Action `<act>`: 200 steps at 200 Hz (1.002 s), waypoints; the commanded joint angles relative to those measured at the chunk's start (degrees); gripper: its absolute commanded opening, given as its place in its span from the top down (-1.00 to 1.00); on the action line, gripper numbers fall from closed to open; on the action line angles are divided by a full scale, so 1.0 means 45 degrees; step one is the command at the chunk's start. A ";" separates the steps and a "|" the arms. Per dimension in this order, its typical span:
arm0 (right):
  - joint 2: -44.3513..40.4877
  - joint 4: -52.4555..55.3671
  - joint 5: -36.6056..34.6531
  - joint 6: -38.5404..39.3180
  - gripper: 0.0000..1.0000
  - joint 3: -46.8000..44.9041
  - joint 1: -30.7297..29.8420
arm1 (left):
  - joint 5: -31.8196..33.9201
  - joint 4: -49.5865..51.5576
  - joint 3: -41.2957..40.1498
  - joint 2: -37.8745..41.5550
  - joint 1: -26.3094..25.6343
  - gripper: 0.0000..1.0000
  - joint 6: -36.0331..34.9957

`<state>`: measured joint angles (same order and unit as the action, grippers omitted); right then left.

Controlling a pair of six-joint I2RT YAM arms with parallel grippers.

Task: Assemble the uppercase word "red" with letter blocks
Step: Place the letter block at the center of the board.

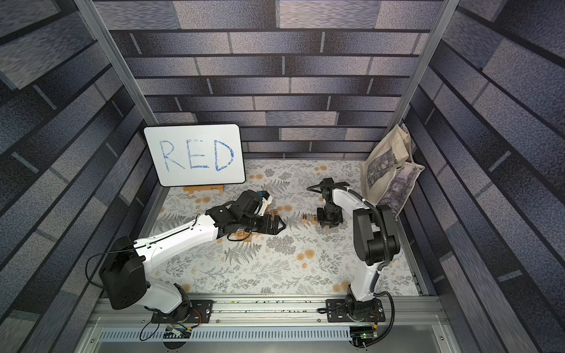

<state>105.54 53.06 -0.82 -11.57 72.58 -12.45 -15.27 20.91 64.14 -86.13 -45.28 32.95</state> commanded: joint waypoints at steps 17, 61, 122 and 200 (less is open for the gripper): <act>0.0525 0.0103 -0.0159 -0.0210 0.64 0.0644 0.0166 | -0.0221 0.0387 0.0425 -0.0078 0.0192 -1.00 -0.0388; 0.0868 0.0127 -0.0223 -0.0213 0.62 0.0852 0.0242 | -0.0254 0.0484 0.0414 -0.0021 0.0345 -1.00 -0.0405; 0.0921 -0.0042 -0.0013 -0.0378 0.50 0.0479 0.0286 | -0.0260 0.0530 0.0396 0.0088 0.0417 -1.00 -0.0350; 0.0757 0.0004 0.0392 -0.0541 0.20 0.0543 0.0285 | -0.0260 0.0418 0.0233 0.0177 0.0431 -1.00 -0.0169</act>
<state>109.16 52.58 -0.23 -13.17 75.09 -11.49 -16.14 22.04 64.25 -86.32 -43.70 32.93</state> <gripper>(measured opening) 0.388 0.998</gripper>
